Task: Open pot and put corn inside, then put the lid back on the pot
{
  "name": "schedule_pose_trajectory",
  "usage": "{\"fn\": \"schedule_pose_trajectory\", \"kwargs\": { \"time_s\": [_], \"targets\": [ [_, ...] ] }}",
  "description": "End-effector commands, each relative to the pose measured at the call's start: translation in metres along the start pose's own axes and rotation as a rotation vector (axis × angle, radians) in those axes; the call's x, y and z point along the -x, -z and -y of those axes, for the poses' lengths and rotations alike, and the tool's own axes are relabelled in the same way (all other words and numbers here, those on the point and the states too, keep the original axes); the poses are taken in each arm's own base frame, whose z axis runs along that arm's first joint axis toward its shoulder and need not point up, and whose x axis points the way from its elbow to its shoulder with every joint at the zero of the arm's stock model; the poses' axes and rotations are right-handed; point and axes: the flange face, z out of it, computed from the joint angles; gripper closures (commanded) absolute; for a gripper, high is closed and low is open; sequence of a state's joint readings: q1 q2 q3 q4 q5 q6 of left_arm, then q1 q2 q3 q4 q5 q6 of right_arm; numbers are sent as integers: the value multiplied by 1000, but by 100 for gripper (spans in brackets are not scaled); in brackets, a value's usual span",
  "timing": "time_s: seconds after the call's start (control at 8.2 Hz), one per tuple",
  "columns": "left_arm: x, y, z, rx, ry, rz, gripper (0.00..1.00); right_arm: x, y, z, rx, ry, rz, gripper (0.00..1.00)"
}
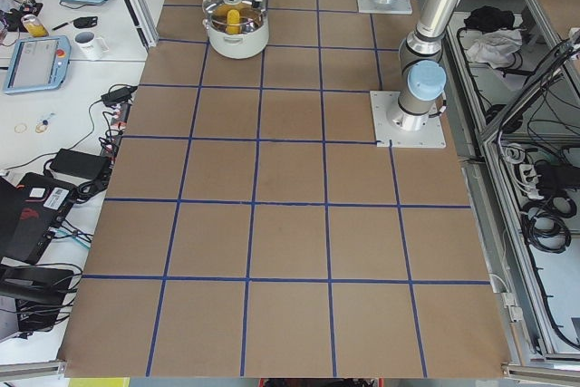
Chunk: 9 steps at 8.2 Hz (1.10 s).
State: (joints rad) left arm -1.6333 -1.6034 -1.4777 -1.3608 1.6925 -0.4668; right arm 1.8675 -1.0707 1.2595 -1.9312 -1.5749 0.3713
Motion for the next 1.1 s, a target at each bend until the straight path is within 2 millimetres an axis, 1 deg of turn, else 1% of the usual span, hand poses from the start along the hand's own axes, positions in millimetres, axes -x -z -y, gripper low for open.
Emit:
{"fn": "schedule_pose_trajectory", "kwargs": {
  "time_s": [0.0, 0.61, 0.85, 0.98],
  "targets": [
    [-1, -1, -3, 9, -7, 9, 0, -2, 0, 0, 13, -42, 15, 74],
    [1, 1, -6, 23, -9, 15, 0, 2, -7, -3, 26, -22, 36, 74],
    [0, 1, -6, 22, -7, 13, 0, 0, -15, -8, 42, -16, 32, 74],
    [0, 1, -6, 23, -7, 11, 0, 0, -15, -8, 42, -9, 32, 74]
  ]
}}
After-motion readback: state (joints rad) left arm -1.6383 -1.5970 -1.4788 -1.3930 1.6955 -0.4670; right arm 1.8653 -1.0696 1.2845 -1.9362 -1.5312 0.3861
